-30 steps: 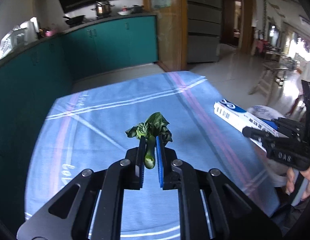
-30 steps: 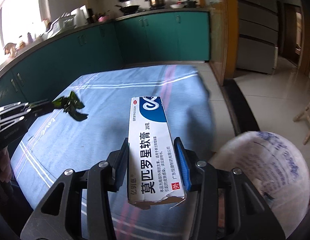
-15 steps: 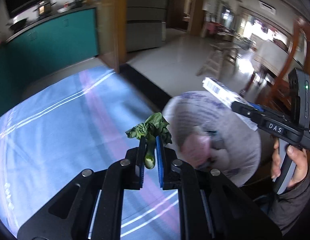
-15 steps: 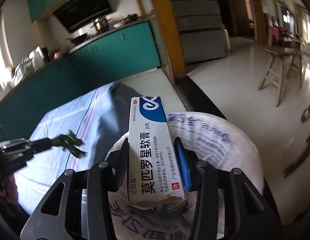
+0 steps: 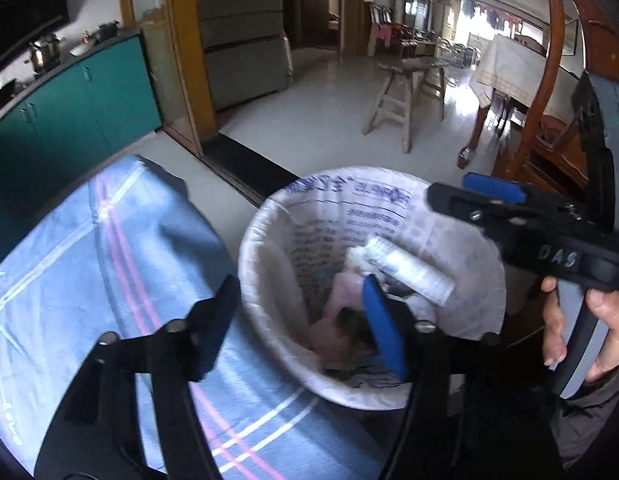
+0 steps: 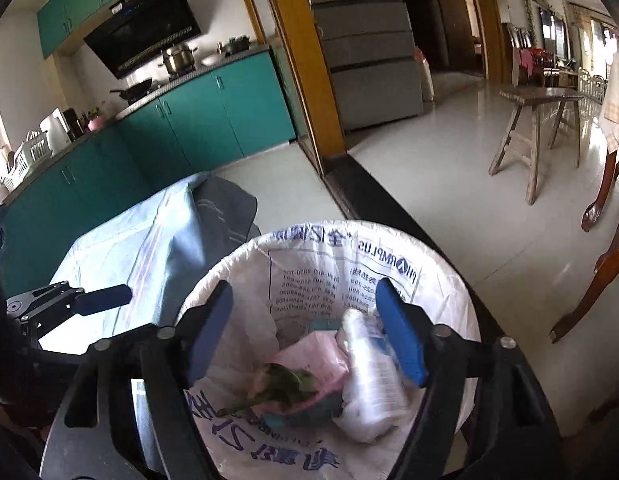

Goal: Collect trash

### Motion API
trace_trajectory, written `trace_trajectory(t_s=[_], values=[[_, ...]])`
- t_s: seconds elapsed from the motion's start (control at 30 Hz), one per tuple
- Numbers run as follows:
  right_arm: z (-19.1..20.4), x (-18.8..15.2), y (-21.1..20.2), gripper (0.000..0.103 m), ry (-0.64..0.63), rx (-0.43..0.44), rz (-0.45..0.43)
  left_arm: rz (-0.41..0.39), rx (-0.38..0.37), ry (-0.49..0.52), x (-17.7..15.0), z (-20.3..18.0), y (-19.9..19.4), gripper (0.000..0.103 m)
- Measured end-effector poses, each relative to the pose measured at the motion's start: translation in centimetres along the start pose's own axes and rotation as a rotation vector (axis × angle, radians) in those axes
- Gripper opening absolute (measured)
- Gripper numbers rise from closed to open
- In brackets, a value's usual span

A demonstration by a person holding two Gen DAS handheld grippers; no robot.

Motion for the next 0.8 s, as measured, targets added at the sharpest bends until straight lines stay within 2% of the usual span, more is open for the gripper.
trace_trajectory(t_s=[0.2, 0.3, 0.43, 0.6, 0.8], values=[[3.4, -0.5, -3.9, 0.094, -0.080, 0.036, -0.173, -0.103, 0.228, -0.090, -2.3, 3.6, -5.8, 0.094], [5.3, -1.8, -5.5, 0.100, -0.111, 0.069, -0.227, -0.151, 0.331, -0.194, -4.4, 6.4, -9.5, 0.100], [7.4, -3.7, -7.1, 0.100, -0.123, 0.091, -0.251, -0.199, 0.400, -0.316, -7.5, 8.3, -13.5, 0.100], [10.8, -5.6, -9.0, 0.100, -0.165, 0.067, -0.266, -0.192, 0.441, -0.395, -10.8, 9.6, -16.8, 0.100], [13.5, -6.9, -10.2, 0.100, -0.188, 0.036, -0.250, -0.237, 0.522, -0.362, -12.1, 8.8, -20.2, 0.100]])
Point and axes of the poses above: each gripper's, at about its wrist camera, not at the fingertips, and y roughly the way its jaws point, z to its left, x to its top, the point moved 2 cm from there along y, roughly the way its jaws point, and after that the axes turned 7 degrees about y, right-handed, at the moved point
